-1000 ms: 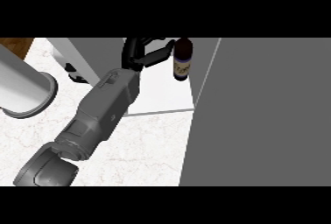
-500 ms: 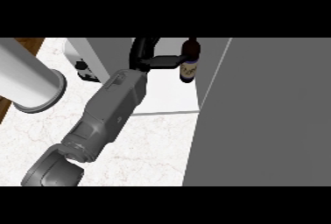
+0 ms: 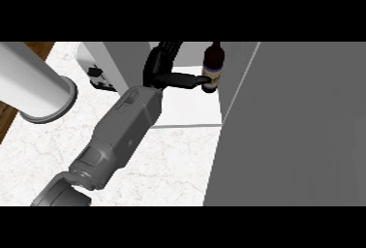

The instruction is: Pick up the wine, place it into the cabinet and close the cabinet

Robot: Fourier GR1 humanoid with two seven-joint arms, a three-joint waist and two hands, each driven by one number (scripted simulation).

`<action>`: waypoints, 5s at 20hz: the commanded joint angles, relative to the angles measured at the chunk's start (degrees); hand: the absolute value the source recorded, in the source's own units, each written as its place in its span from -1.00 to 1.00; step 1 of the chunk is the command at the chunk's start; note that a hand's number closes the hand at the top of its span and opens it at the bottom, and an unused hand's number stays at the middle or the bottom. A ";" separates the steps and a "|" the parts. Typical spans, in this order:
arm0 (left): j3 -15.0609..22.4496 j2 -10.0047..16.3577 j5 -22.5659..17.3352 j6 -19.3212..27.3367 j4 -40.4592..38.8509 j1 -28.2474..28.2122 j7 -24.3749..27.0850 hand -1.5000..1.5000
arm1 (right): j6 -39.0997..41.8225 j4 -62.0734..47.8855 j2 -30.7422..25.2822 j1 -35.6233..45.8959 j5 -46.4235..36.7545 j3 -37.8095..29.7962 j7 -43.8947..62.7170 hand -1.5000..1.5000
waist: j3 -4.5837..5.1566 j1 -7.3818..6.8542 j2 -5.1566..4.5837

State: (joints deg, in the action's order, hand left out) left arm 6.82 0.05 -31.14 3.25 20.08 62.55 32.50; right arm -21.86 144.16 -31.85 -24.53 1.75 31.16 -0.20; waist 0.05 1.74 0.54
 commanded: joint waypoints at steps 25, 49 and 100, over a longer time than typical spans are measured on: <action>19.83 7.16 -2.83 0.39 56.91 -53.05 -7.85 -1.00 | -1.14 10.88 -4.57 -3.00 2.78 -4.04 5.60 -1.00 | -0.05 -2.25 -0.06; 2.17 25.19 -11.49 -12.86 67.62 -66.02 -6.48 -1.00 | 15.56 13.78 -13.16 -0.43 1.76 10.51 4.07 1.00 | 0.06 -1.63 -0.37; -11.55 32.75 -17.03 -25.22 62.21 -65.34 -12.75 -1.00 | 1.06 -51.42 31.81 80.25 17.20 -0.24 27.95 1.00 | -0.03 -3.10 -0.57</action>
State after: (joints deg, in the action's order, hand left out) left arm -3.90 33.80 -49.27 -22.94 79.63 -0.52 19.63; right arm -19.67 98.81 -0.71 53.14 14.81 31.93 31.02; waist 0.09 -1.81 -0.15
